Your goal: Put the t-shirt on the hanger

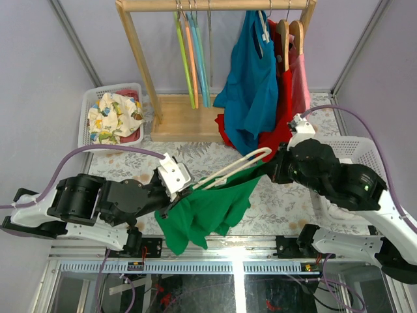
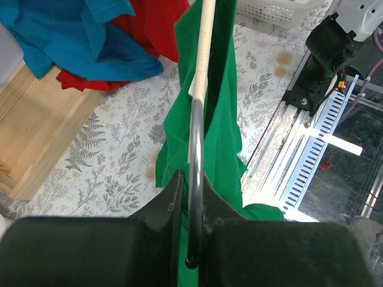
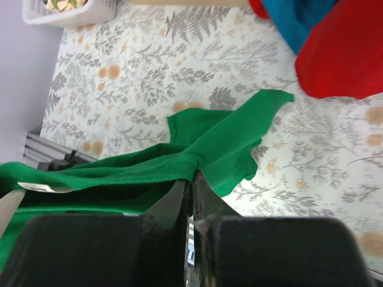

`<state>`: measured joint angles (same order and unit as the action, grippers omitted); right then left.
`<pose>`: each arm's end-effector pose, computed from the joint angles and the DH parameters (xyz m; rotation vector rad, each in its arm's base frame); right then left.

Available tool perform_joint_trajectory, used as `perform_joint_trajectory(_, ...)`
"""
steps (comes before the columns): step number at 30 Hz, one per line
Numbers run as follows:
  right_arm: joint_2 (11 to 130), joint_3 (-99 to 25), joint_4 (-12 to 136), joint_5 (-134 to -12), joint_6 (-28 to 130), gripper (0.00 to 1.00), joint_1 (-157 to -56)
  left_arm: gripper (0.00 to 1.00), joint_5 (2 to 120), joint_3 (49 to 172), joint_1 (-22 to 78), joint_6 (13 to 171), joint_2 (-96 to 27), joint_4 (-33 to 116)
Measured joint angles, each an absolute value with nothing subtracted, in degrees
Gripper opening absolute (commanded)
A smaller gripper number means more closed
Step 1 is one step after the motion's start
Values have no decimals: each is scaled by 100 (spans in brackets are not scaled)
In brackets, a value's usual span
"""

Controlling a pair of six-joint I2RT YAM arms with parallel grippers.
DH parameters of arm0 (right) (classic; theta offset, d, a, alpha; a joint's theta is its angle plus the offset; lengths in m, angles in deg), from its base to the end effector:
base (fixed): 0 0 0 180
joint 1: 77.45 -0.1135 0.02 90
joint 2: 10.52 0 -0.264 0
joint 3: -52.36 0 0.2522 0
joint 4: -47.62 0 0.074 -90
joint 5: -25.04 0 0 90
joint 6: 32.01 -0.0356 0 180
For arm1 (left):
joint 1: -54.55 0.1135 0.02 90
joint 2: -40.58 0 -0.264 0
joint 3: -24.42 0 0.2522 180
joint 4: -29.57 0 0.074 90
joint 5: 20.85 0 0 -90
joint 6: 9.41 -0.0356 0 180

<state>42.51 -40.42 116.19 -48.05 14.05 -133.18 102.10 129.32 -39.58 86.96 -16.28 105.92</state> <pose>0.0929 0.1180 0.4336 -0.0326 2.1408 0.7591 0.0095 -0.1368 0.4728 1.1259 1.6777 -0.5373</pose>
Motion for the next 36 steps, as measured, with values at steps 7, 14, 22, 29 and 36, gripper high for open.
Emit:
perform_joint_trajectory(7,4430,-4775,12242,-4149,1715,0,-13322,0,10059,12835,-3958,8744,-1783,10559)
perform_joint_trajectory(14,4894,-5382,12543,-3863,2041,0,-13322,0,10015,12818,-3958,8757,-1936,10544)
perform_joint_trajectory(22,5226,-6298,12803,-3876,2314,0,-13322,0,10079,12691,-3952,8853,-2146,10498)
perform_joint_trajectory(29,5366,-7030,13197,-3909,2458,0,-13322,0,10177,12678,-3766,8917,-2361,10456)
perform_joint_trajectory(36,5458,-7199,13699,-3905,2526,0,-13322,0,10148,12678,-3436,8908,-2376,10446)
